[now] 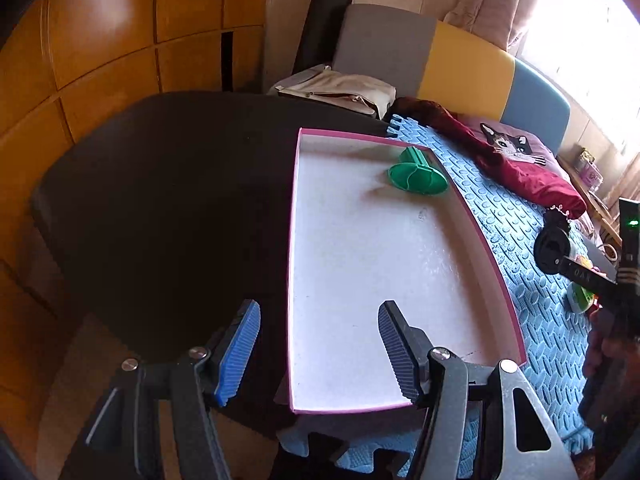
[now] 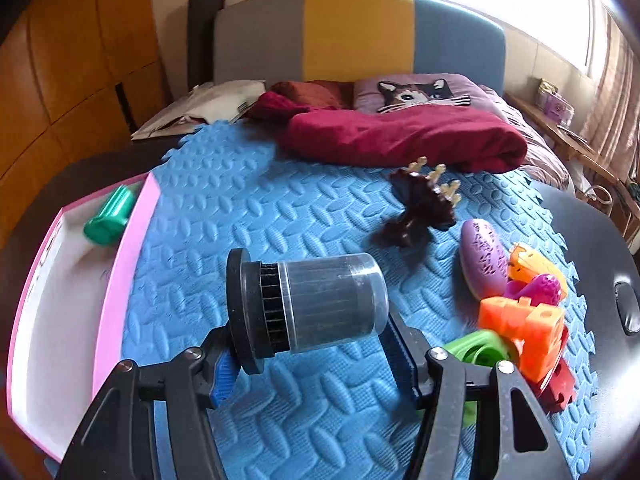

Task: Organize rigid objects
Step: 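Carry the black cup into the tray with the right tool and release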

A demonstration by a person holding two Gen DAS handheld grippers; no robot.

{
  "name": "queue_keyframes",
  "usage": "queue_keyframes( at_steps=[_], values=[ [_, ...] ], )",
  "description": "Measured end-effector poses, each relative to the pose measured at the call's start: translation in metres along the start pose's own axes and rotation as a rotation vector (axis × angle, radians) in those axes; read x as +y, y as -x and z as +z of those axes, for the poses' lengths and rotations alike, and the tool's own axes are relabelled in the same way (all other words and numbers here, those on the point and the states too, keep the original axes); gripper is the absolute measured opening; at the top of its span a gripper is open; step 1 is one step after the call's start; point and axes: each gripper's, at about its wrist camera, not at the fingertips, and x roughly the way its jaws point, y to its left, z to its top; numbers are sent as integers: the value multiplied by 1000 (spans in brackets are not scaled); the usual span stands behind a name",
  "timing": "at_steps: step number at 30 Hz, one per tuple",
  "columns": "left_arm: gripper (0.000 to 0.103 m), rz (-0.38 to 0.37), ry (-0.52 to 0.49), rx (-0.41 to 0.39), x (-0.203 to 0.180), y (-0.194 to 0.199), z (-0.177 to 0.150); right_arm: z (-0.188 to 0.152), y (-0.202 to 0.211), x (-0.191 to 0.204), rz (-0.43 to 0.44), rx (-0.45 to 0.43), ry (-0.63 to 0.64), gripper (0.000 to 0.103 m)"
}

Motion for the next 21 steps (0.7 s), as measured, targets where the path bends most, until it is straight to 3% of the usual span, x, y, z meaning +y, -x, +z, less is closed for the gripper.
queue_keyframes(
  at_steps=[9, 21],
  values=[
    [63, -3, 12, 1, 5, 3, -5, -17, 7, 8, 24, 20, -3, 63],
    [63, -9, 26, -2, 10, 4, -4, -9, 43, 59, 154, -42, 82, 63]
  ],
)
